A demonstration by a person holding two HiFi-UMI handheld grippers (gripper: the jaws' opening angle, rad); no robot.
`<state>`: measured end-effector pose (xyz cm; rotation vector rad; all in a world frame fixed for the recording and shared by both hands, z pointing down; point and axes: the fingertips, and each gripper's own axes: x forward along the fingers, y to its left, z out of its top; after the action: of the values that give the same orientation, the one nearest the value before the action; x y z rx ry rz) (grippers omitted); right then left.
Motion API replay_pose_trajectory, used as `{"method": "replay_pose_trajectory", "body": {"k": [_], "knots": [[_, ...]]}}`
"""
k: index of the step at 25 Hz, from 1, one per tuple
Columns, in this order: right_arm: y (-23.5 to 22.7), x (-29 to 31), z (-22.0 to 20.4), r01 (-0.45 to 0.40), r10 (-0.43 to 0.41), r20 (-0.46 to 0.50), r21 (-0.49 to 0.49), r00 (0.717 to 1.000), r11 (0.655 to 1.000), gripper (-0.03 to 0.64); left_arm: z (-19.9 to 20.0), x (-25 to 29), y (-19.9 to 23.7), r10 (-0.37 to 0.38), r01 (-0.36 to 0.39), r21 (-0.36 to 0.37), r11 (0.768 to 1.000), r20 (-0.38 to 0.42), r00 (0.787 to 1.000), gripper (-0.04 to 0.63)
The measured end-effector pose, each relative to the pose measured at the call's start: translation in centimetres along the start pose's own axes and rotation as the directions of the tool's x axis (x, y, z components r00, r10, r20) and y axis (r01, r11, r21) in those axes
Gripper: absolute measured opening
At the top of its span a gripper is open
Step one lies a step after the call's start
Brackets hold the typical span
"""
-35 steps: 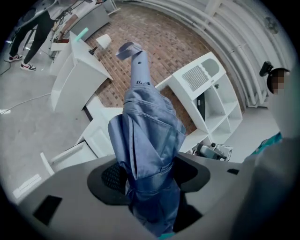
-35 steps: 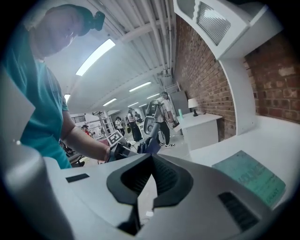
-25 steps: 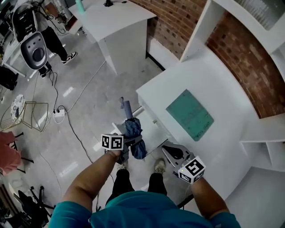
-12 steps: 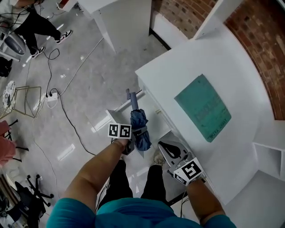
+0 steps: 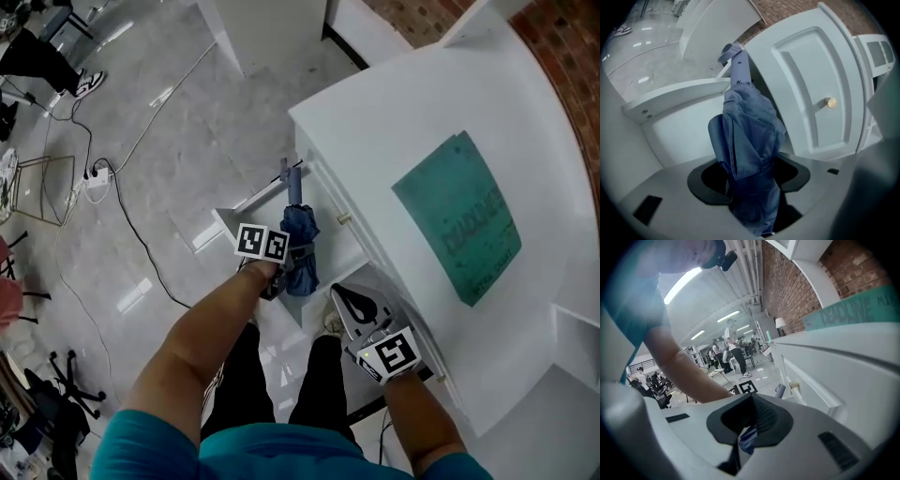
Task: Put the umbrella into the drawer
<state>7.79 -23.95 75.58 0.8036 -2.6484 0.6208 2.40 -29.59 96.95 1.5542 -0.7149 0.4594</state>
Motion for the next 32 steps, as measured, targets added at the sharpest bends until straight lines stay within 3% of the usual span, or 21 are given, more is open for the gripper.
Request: {"method": "replay_pose_trajectory", "body": {"k": [6, 9, 17, 22, 32], "knots": [[-1.6, -0.1, -4.4, 0.053, -0.051, -0.045, 0.044, 0.998, 0.998, 0.023, -0.5, 2.8, 2.8, 0.082, -0.085, -0.018, 0.996, -0.13, 0.988, 0.279], [-2.2, -0.5, -6.2, 0.074, -0.071, -0.059, 0.064, 0.996, 0.995, 0.023, -0.1, 4.3, 3.0, 0.107, -0.105, 0.02, 0.994, -0.175, 0.979, 0.281], [-2.8, -2.1, -9.8, 0.104, -0.092, -0.115, 0.104, 0.989, 0.989, 0.023, -0.6, 7.2, 5.5, 0.158, -0.147, 0.069, 0.987, -0.196, 0.968, 0.281], [-3.1, -2.8, -10.3, 0.105, -0.091, -0.122, 0.106, 0.988, 0.989, 0.023, -1.6, 8.0, 7.8, 0.209, -0.197, 0.077, 0.977, -0.209, 0.955, 0.281], [-3.0, -3.0, -10.9, 0.094, -0.079, -0.126, 0.116, 0.989, 0.989, 0.023, -1.2, 9.4, 8.9, 0.24, -0.225, 0.094, 0.97, -0.192, 0.952, 0.282]]}}
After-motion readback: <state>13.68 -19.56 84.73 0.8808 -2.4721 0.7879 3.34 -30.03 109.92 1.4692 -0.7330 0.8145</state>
